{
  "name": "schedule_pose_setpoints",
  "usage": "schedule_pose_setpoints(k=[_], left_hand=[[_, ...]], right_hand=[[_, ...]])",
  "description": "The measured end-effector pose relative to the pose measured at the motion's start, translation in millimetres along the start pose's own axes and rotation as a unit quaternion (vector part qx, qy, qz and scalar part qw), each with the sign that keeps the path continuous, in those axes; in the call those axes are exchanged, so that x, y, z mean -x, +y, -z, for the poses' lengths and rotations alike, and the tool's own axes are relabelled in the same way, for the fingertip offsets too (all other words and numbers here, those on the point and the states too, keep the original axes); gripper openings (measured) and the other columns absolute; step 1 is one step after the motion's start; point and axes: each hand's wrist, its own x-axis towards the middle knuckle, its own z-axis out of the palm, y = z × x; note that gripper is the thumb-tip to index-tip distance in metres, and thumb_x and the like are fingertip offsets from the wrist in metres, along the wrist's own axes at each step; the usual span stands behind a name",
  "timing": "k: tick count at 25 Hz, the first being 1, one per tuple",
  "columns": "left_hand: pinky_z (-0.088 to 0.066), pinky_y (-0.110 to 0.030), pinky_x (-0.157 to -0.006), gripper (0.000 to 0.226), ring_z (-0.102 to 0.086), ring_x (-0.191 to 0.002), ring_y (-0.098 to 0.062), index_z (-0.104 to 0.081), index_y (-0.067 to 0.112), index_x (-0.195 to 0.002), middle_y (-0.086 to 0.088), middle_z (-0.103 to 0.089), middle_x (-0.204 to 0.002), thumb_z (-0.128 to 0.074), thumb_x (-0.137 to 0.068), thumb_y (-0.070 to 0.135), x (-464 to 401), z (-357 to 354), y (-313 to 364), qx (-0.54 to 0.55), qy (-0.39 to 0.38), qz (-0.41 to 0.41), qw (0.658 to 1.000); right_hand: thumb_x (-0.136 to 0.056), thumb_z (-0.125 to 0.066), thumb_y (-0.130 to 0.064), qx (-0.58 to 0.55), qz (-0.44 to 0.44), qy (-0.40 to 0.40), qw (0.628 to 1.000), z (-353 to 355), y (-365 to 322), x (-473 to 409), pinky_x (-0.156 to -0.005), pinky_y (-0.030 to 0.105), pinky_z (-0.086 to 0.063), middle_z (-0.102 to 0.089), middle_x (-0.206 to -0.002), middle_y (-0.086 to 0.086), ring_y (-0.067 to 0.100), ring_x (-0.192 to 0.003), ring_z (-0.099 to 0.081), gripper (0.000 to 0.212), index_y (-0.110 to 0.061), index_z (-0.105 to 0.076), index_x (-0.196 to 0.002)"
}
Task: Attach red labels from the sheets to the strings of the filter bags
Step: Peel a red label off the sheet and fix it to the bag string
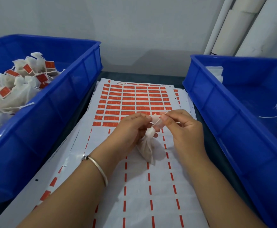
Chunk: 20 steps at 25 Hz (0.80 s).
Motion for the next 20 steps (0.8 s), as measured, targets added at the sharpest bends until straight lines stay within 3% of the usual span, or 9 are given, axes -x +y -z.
schedule_pose_setpoints(k=[3, 6, 11, 17, 20], left_hand=[[-0.052, -0.042, -0.089, 0.017, -0.067, -0.068, -0.014, -0.063, 0.014, -0.097, -0.001, -0.071, -0.078, -0.049, -0.094, 0.024, 2, -1, 2, -0.013, 0.007, -0.003, 1.000], [-0.051, -0.040, -0.089, 0.014, -0.065, -0.076, -0.017, -0.060, 0.020, -0.096, -0.002, -0.068, -0.089, -0.047, -0.095, 0.025, 4, -5, 6, -0.017, 0.018, 0.010, 1.000], [-0.049, -0.043, -0.094, 0.012, -0.064, -0.078, -0.020, -0.060, 0.017, -0.092, -0.003, -0.067, -0.085, -0.049, -0.094, 0.021, 1, -6, 8, -0.007, 0.036, 0.028, 0.999], [-0.054, -0.028, -0.074, 0.021, -0.065, -0.063, -0.010, -0.069, 0.026, -0.077, 0.004, -0.069, -0.072, -0.054, -0.091, 0.030, -1, 5, -1, -0.040, 0.005, -0.021, 0.999], [-0.053, -0.024, -0.070, 0.026, -0.068, -0.073, -0.011, -0.072, 0.034, -0.070, 0.012, -0.070, -0.077, -0.056, -0.090, 0.030, -3, 7, -2, -0.050, -0.024, -0.033, 0.998]], right_hand=[[-0.085, -0.066, -0.030, -0.010, -0.026, -0.011, 1.000, -1, 0, -1, -0.060, -0.001, -0.043, -0.064, -0.082, -0.038, -0.017, -0.089, -0.057, 0.022, -0.043, -0.068, -0.067], [-0.084, -0.066, -0.032, -0.021, -0.038, -0.012, 0.999, -2, 3, -1, -0.057, -0.003, -0.041, -0.062, -0.079, -0.042, -0.022, -0.085, -0.056, 0.012, -0.039, -0.068, -0.074], [-0.084, -0.066, -0.032, -0.019, -0.041, -0.012, 0.999, -2, 4, -1, -0.056, -0.003, -0.040, -0.061, -0.078, -0.043, -0.024, -0.085, -0.054, 0.006, -0.034, -0.070, -0.080], [-0.082, -0.067, -0.035, -0.015, -0.045, -0.003, 0.999, -3, 2, -1, -0.063, 0.000, -0.046, -0.061, -0.076, -0.043, -0.018, -0.087, -0.058, 0.015, -0.045, -0.063, -0.072], [-0.082, -0.067, -0.036, -0.028, -0.062, 0.005, 0.998, -2, 3, -1, -0.069, 0.007, -0.051, -0.066, -0.082, -0.035, -0.006, -0.086, -0.065, 0.010, -0.043, -0.065, -0.075]])
